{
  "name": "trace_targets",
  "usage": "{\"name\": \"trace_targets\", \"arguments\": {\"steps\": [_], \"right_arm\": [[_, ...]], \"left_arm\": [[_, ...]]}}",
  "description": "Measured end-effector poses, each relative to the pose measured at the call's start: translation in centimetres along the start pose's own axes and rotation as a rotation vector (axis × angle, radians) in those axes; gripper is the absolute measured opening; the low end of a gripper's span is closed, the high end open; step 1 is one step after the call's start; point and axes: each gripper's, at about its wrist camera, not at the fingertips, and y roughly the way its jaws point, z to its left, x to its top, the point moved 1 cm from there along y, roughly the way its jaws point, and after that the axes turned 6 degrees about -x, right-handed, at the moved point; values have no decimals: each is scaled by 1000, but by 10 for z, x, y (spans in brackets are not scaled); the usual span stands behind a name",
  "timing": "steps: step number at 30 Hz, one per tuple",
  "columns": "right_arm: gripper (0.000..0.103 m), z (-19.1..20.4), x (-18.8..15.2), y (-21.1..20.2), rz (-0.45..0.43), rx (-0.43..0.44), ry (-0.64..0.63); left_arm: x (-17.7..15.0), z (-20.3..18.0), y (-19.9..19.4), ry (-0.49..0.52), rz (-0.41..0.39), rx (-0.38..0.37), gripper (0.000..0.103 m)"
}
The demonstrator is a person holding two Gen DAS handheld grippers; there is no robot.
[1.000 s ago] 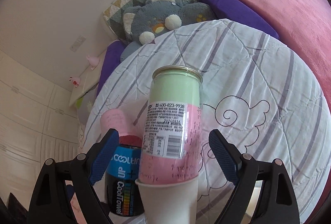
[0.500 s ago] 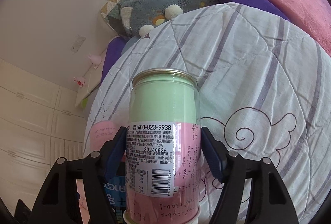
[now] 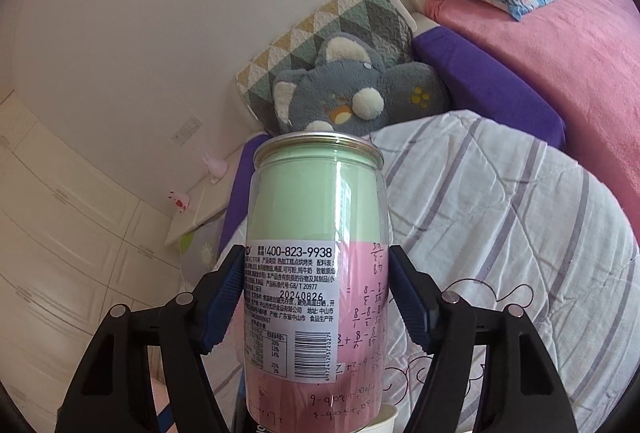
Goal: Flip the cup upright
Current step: 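Lift the pink-and-green tumbler off the bed with the right tool, then bring the tumbler to the left tool, which closes on it while the right tool releases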
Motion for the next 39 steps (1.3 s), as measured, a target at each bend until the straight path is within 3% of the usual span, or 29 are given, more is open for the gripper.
{"name": "trace_targets", "arguments": {"steps": [6,12,21,29,39], "right_arm": [[71,20,-8,-46,-44,54,-40],[71,29,-52,-75,32,100,-83],[71,23,-126,-95,141,98,-103],[71,26,-172,-81,254,111,-103],[71,26,-187,-38,437,139,-62]], "left_arm": [[-11,9,-27,-18,-28,21,101],[-34,21,-48,-51,-6,29,101],[-71,36,-78,-68,37,41,101],[-91,45,-93,-39,65,80,101],[-94,40,-89,-7,90,74,101]]}}
